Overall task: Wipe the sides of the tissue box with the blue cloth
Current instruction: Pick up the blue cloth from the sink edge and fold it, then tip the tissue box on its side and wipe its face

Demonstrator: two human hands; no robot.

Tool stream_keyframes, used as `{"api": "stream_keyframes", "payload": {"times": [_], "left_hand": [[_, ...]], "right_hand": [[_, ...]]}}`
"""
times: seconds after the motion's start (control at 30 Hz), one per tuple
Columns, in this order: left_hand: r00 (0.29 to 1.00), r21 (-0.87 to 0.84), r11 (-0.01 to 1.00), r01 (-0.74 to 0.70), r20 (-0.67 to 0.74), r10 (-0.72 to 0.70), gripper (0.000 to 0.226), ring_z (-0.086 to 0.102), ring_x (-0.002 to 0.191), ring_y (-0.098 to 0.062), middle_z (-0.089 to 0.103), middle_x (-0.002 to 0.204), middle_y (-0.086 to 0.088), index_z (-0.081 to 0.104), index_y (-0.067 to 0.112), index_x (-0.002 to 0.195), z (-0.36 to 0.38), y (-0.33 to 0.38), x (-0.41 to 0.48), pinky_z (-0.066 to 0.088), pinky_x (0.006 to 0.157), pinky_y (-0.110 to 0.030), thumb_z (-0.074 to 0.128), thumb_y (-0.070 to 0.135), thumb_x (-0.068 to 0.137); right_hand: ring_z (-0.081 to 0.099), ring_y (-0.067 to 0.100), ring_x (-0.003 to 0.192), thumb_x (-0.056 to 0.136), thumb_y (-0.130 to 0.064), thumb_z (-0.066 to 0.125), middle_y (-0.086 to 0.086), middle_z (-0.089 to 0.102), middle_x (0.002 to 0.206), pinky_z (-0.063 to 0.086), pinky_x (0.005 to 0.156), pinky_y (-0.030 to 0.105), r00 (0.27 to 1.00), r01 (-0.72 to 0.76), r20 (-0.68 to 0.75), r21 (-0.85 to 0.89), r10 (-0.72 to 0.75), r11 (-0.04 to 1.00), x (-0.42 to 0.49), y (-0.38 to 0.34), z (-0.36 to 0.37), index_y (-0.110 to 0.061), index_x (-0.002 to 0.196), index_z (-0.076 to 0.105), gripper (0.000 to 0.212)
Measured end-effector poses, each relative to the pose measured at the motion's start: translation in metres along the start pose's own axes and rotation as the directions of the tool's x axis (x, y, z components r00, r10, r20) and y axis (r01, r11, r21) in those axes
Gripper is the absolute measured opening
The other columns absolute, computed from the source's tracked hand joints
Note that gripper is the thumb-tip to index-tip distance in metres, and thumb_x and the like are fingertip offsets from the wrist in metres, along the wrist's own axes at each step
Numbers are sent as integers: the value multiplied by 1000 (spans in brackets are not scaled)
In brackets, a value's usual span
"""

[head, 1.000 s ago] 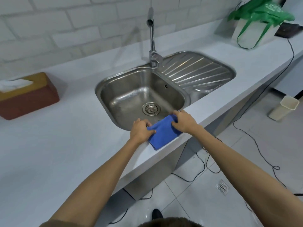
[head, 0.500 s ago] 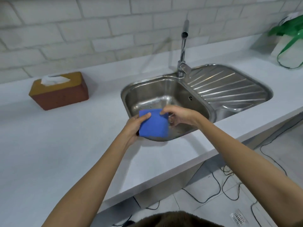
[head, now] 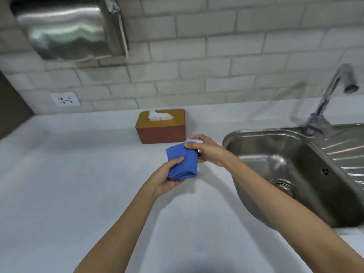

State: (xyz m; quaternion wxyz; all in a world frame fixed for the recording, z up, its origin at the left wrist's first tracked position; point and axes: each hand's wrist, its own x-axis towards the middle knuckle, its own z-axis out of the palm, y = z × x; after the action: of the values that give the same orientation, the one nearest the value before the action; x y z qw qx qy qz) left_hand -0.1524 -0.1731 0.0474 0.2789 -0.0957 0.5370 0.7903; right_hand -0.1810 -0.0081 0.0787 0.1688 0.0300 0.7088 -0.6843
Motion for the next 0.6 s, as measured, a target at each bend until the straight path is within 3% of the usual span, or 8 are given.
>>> {"api": "stream_keyframes", "payload": {"times": [0.1, 0.2, 0.3, 0.4, 0.5, 0.6], "left_hand": [[980, 92, 995, 30, -199, -11, 17, 66, 72, -15, 71, 84, -4, 61, 11, 102, -44, 25, 8, 54, 53, -26, 60, 20, 87], [902, 162, 985, -63, -412, 126, 19, 59, 77, -19, 62, 99, -10, 54, 6, 108, -98, 54, 28, 49, 62, -28, 53, 15, 92], [781, 328, 934, -144, -541, 311, 23, 55, 78, -28, 56, 104, -22, 53, -5, 111, -145, 86, 58, 45, 65, -33, 45, 6, 93], [650, 406, 894, -191, -630, 425, 34, 55, 94, -28, 54, 109, -15, 45, 0, 126, -166, 115, 92, 47, 80, -38, 47, 8, 93], [608, 450, 871, -199, -640, 470, 22, 56, 111, -37, 57, 122, -22, 44, 10, 116, -172, 133, 126, 45, 93, -44, 47, 12, 94], [627, 491, 848, -202, -600, 497, 28, 56, 110, -35, 58, 122, -22, 45, 8, 122, -172, 138, 155, 43, 82, -36, 44, 15, 95]], "right_hand": [[60, 20, 76, 89, -27, 62, 4, 61, 92, 51, 60, 25, 975, 47, -208, -117, -71, 992, 39, -2, 10, -14, 113, 52, 29], [58, 27, 94, 95, -23, 50, 14, 59, 109, 49, 79, 34, 921, 46, -376, -148, -99, 988, 78, 3, 0, -7, 128, 52, 37], [53, 30, 119, 97, -27, 45, 17, 54, 134, 41, 96, 36, 915, -9, -391, -276, -104, 961, 111, 7, -6, -10, 141, 40, 47], [42, 30, 133, 98, -35, 42, 14, 45, 145, 33, 106, 34, 930, -25, -353, -339, -102, 941, 142, 11, -2, -13, 149, 26, 57], [34, 27, 140, 98, -42, 37, 10, 35, 153, 29, 106, 31, 944, -28, -317, -361, -94, 932, 166, 17, 1, -16, 152, 16, 63], [40, 24, 136, 99, -43, 33, 2, 43, 148, 29, 95, 22, 946, 11, -298, -356, -125, 934, 181, 21, 4, -23, 150, 23, 56]]}}
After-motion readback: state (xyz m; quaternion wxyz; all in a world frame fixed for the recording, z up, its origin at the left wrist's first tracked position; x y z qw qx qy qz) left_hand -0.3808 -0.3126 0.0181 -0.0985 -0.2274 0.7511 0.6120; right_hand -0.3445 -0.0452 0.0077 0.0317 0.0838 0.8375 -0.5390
